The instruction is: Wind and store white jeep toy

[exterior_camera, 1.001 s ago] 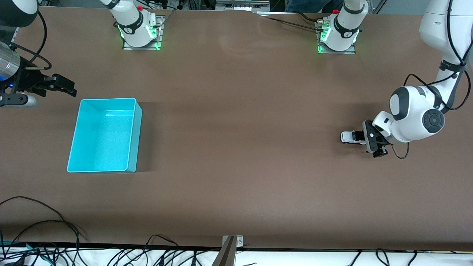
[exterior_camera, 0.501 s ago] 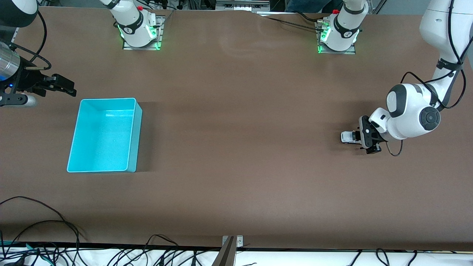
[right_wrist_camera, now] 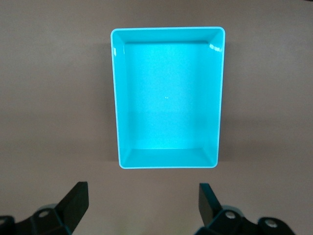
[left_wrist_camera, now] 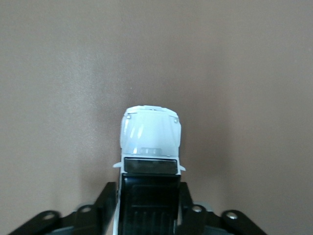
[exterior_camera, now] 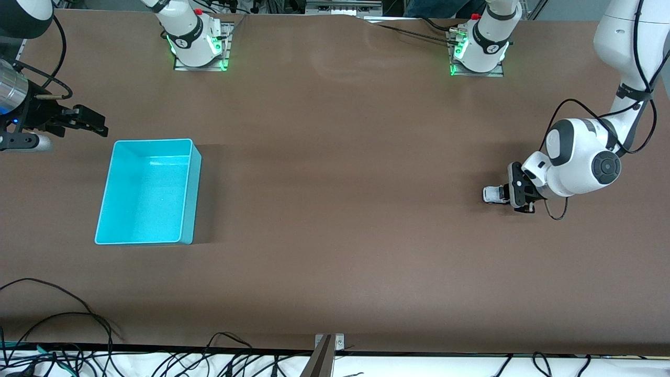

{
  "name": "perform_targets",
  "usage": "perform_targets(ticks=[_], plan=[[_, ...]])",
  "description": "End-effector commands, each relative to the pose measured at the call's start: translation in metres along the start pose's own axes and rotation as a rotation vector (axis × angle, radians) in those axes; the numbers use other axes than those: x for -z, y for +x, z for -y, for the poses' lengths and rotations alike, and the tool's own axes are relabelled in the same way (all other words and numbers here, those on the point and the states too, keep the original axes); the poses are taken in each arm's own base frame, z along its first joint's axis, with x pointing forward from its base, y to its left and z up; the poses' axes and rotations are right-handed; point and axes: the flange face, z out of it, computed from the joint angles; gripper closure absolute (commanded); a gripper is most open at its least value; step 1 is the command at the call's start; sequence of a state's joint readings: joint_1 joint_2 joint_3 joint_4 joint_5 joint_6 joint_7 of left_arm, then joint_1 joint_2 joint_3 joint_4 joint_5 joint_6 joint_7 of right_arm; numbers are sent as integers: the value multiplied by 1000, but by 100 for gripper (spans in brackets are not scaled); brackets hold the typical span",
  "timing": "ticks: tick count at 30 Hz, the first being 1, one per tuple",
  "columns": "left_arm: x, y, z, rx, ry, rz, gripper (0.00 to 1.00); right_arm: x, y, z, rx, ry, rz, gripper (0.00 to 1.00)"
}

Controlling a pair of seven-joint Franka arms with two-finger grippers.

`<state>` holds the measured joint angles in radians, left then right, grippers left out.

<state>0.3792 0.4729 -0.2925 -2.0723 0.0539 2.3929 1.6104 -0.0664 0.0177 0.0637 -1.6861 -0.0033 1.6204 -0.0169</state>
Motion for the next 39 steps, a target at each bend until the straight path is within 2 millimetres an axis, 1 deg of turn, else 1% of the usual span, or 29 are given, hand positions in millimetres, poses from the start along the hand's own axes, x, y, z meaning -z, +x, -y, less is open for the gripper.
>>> perform_targets(ticks=[1,8,10,16,18,20,23,26,30,34,36,37,39], plan=[[-4,0,0,-15,7,-32,99,5,3,-1,-12,20,-6,0],[-7,3,0,-26,1,-29,99,5,3,-1,-12,18,-6,0],[-10,2,-1,-24,-4,-32,97,5,3,-1,-12,18,-6,0],[-16,-2,-2,-23,-14,-31,98,6,3,-1,-12,18,-7,0],[-17,-7,-2,-15,-16,-31,98,5,3,0,-10,18,-5,0],[-21,-21,-3,-7,-21,-37,99,5,3,-1,-12,18,-6,0],[-21,-41,-4,-41,-16,-44,99,6,3,-1,-12,18,-7,0],[-22,-55,-4,-59,-13,-51,99,6,3,-1,-13,18,-7,0],[-34,-84,-6,-35,-21,-71,99,5,3,0,-10,18,-5,0],[-39,-100,-1,-53,-13,-78,99,6,3,0,-12,18,-7,0],[-40,-113,-3,-65,-14,-77,99,6,3,2,-9,18,-7,0],[-38,-122,-5,-67,-10,-74,99,6,3,2,-9,18,-7,0],[-36,-136,-7,-68,-2,-75,99,6,3,2,-9,18,-7,0]])
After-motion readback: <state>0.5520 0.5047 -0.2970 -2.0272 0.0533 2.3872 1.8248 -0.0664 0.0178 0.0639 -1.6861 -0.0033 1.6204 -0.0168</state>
